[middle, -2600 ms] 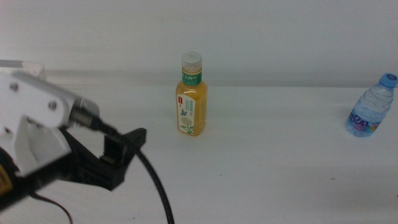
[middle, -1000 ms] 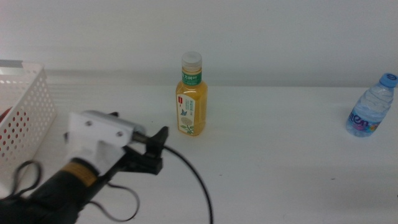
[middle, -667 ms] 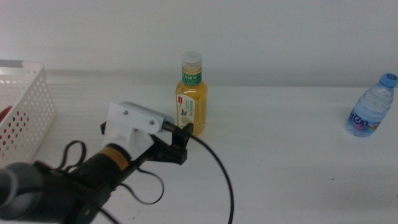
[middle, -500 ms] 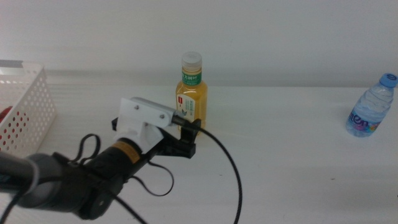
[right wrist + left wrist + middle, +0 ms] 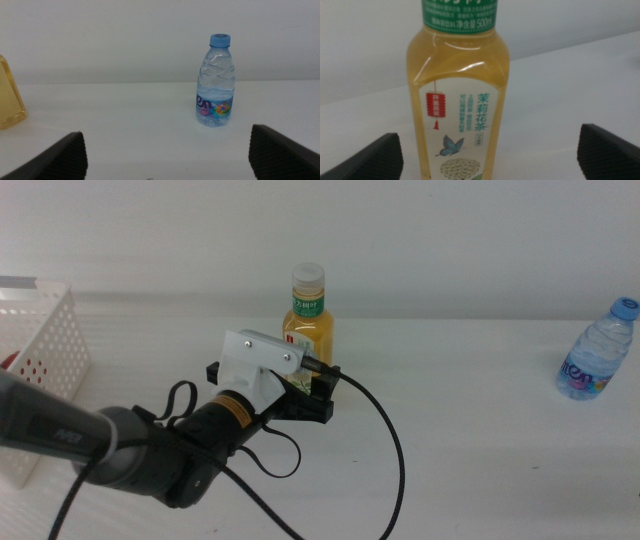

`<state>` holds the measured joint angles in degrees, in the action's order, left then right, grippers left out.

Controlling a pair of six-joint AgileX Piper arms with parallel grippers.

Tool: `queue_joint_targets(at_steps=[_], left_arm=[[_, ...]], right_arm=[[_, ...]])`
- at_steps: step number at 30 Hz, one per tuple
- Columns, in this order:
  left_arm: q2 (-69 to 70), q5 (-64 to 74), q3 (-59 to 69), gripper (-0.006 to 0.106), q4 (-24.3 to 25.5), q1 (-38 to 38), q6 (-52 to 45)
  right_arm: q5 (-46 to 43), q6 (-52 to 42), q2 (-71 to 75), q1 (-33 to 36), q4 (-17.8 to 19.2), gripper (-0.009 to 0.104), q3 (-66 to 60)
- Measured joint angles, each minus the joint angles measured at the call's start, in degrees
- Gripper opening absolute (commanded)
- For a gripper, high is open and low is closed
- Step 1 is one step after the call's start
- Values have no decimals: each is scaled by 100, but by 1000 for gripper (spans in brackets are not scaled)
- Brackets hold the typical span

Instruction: Use arms to grab the bottles and put them into the dustbin to the left of the table.

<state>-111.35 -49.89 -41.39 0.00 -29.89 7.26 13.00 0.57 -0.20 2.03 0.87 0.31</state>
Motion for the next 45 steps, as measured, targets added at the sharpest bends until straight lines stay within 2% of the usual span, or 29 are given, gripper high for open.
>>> queue_joint_targets(at_steps=[45], left_arm=[[-1159, 437, -1540, 93, -30, 0, 117]], right_arm=[[0, 0, 0, 0, 0, 85, 0]])
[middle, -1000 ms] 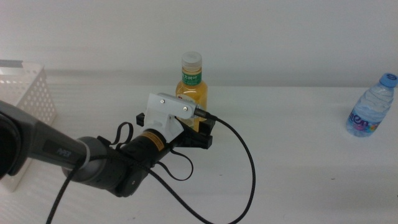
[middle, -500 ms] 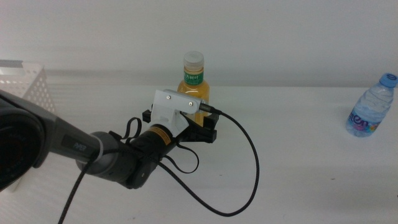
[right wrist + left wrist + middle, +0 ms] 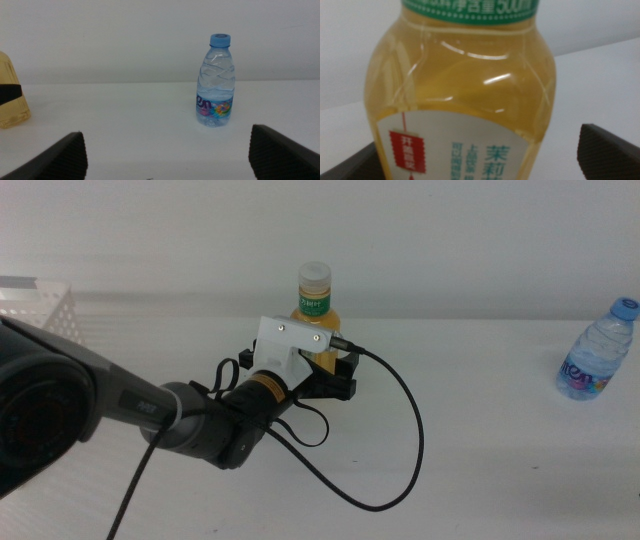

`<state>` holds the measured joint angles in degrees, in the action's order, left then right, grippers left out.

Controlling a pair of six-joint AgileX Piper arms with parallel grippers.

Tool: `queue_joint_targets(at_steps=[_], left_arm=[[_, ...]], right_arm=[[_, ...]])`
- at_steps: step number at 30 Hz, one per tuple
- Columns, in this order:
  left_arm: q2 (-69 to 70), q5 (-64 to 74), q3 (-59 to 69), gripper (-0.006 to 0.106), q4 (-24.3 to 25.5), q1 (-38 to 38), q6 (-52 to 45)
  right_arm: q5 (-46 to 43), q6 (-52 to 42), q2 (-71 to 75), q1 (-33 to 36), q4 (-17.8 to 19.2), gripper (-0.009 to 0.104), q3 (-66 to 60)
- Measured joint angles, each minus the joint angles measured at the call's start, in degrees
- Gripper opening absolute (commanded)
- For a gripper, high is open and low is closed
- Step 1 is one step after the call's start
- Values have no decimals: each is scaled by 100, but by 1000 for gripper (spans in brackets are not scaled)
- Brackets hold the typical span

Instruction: Use arms to grab the bottles and put them into the dustbin to the left of the table.

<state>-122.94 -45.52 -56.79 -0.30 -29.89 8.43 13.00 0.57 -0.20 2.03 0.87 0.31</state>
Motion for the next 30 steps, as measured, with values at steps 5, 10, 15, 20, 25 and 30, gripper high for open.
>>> queue_joint_targets(at_steps=[5, 10, 15, 20, 25, 30], left_arm=[[-103, 38, -191, 93, 62, 0, 0], [-172, 78, -320, 93, 117, 0, 0], [-196, 9, -328, 93, 131, 0, 0], [-206, -65, -328, 93, 131, 0, 0], [-293, -87, -456, 93, 131, 0, 10], [-430, -127, -627, 93, 150, 0, 10]], right_arm=[[0, 0, 0, 0, 0, 85, 0], [0, 0, 0, 0, 0, 85, 0], [0, 0, 0, 0, 0, 85, 0], [0, 0, 0, 0, 0, 85, 0], [0, 0, 0, 0, 0, 85, 0], [0, 0, 0, 0, 0, 85, 0]])
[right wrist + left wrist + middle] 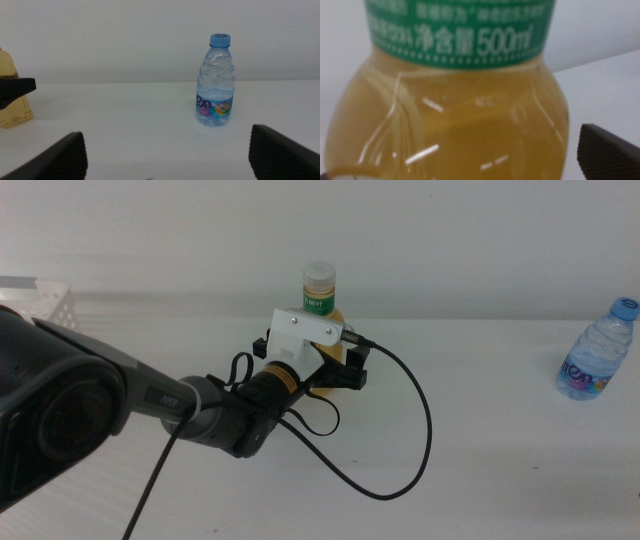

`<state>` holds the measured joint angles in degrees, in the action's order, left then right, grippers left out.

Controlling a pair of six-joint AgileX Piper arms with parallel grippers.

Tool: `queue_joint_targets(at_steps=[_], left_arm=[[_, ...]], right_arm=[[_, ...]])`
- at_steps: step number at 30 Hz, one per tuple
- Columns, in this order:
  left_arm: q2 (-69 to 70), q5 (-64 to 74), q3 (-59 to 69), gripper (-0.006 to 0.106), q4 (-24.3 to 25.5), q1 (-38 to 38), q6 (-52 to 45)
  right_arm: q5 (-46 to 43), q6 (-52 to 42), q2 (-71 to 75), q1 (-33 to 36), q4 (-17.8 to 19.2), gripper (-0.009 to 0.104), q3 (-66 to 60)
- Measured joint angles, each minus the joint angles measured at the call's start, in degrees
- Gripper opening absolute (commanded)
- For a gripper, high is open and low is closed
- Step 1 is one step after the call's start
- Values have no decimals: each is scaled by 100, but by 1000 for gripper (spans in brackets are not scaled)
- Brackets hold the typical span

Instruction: Use arms to grab the bottles and put them into the dustbin to the left of the table.

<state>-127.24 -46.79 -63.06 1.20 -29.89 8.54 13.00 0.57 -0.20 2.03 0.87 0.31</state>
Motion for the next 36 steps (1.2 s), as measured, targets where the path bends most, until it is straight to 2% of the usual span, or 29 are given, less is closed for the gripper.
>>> queue_joint_targets(at_steps=[6, 10, 12, 15, 20, 22, 29, 36], left_arm=[[-12, -11, -36, 93, 0, 0, -34], [-15, -11, -36, 83, -47, 0, -70], [-15, -11, -36, 73, -120, 0, -70], [-25, -11, -36, 53, -327, 0, -92], [-25, -11, -36, 10, -414, 0, -158], [-25, -11, -36, -2, -393, 0, -170], [375, 263, 381, -2, -302, 0, -230], [1775, 1591, 1252, -2, -355, 0, -444]], right_arm=[[0, 0, 0, 0, 0, 85, 0], [0, 0, 0, 0, 0, 85, 0], [0, 0, 0, 0, 0, 85, 0], [0, 0, 0, 0, 0, 85, 0], [0, 0, 0, 0, 0, 85, 0], [0, 0, 0, 0, 0, 85, 0], [0, 0, 0, 0, 0, 85, 0], [0, 0, 0, 0, 0, 85, 0]])
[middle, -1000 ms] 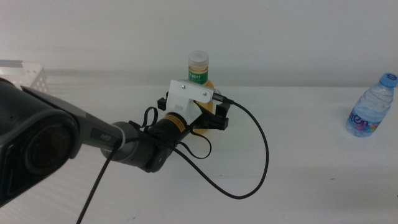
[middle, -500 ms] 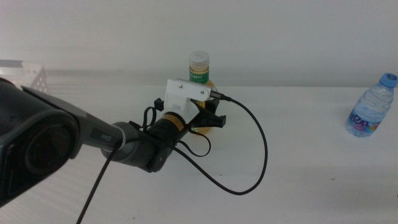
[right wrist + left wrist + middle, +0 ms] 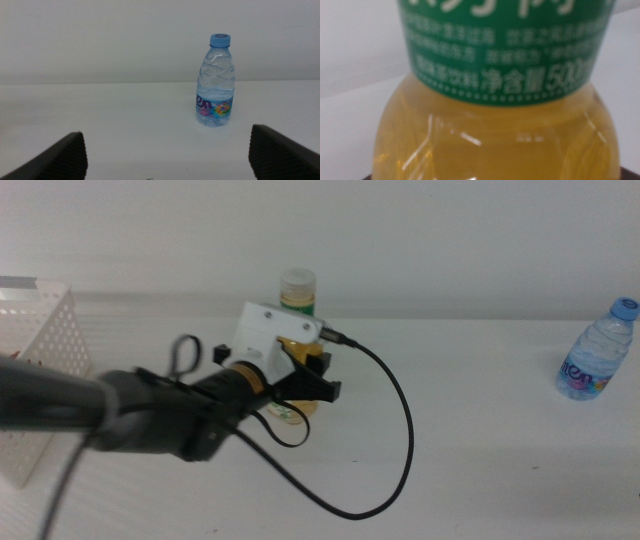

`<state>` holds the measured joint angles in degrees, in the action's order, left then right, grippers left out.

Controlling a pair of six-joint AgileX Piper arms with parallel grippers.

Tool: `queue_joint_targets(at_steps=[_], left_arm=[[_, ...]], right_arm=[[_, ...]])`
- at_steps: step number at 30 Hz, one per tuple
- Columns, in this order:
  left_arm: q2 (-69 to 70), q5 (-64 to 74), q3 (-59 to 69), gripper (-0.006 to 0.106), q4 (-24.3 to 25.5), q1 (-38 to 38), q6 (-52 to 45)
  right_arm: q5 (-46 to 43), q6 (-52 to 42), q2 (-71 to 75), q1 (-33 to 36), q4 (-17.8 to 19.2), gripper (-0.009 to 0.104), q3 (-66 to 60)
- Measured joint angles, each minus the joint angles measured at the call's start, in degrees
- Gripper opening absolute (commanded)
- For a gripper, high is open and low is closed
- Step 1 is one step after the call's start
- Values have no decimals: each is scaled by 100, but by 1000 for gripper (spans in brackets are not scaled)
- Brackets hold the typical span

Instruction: Use arms to grab the bottles and put them into the dustbin to the left of the table.

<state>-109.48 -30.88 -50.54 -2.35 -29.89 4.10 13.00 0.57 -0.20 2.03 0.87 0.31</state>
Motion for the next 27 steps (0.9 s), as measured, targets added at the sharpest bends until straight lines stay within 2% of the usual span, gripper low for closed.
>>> queue_joint_targets(at_steps=[11, 16, 21, 27], left_arm=[[2842, 3800, 245, -2, -120, 107, -268], [3436, 6417, -322, -2, -119, 294, -325], [3407, 8733, -1222, -2, -119, 937, -936], [3104, 10128, -2294, -2, -168, 2305, -2022]], right_arm=[[0, 0, 0, 0, 0, 85, 0], [0, 0, 0, 0, 0, 85, 0], [0, 0, 0, 0, 0, 85, 0], [0, 0, 0, 0, 0, 85, 0]])
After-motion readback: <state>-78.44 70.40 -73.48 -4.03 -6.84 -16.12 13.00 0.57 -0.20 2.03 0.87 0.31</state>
